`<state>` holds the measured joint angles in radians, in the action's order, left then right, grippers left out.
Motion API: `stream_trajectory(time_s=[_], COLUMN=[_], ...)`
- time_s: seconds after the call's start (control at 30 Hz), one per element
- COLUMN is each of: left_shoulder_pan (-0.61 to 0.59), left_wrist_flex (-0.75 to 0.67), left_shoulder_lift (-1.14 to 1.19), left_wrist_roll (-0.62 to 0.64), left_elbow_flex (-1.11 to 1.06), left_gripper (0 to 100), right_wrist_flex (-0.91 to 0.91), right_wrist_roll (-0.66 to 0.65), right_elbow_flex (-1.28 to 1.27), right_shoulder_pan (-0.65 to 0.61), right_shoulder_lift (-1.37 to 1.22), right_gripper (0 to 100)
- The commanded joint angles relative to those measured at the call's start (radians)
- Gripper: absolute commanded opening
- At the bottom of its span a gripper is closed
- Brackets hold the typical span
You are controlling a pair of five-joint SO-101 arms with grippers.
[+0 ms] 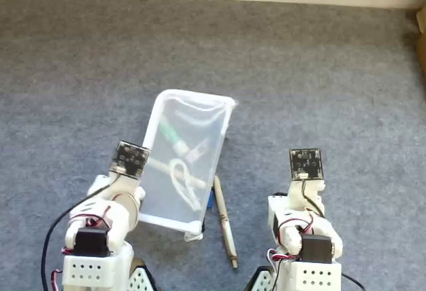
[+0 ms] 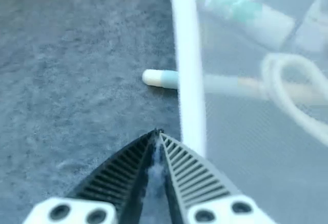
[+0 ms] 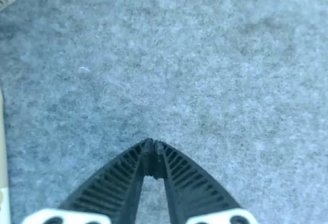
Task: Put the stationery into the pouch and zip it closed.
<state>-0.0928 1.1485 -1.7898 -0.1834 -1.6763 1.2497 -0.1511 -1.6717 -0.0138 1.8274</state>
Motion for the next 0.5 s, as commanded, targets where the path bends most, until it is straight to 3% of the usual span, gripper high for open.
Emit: stream_trajectory(time_s=[0.0,0.2,0.37,0.47], left_shoulder_pan=[-0.168,-0.315,-0.326,-0.332], left_wrist_flex=[-0.126,-0.150,-0.121,-0.121], left_shoulder_lift=[-0.012,-0.012,-0.012,-0.012], left_wrist_roll=[0.006,0.005,0.003,0.003], left_elbow_flex=[-0.016,-0.019,-0.016,-0.016], left_gripper=[1,1,1,1], right_wrist_flex=[0.005,-0.065,-0.122,-0.114], right_wrist_roll=[-0.012,-0.012,-0.155,-0.161], right_elbow_flex=[-0.105,0.018,0.157,0.262], right_shoulder_pan=[0.044,0.093,0.059,-0.005], right_shoulder_lift=[0.008,0.008,0.008,-0.002], right_gripper=[0.6,0.6,0.6,0.6])
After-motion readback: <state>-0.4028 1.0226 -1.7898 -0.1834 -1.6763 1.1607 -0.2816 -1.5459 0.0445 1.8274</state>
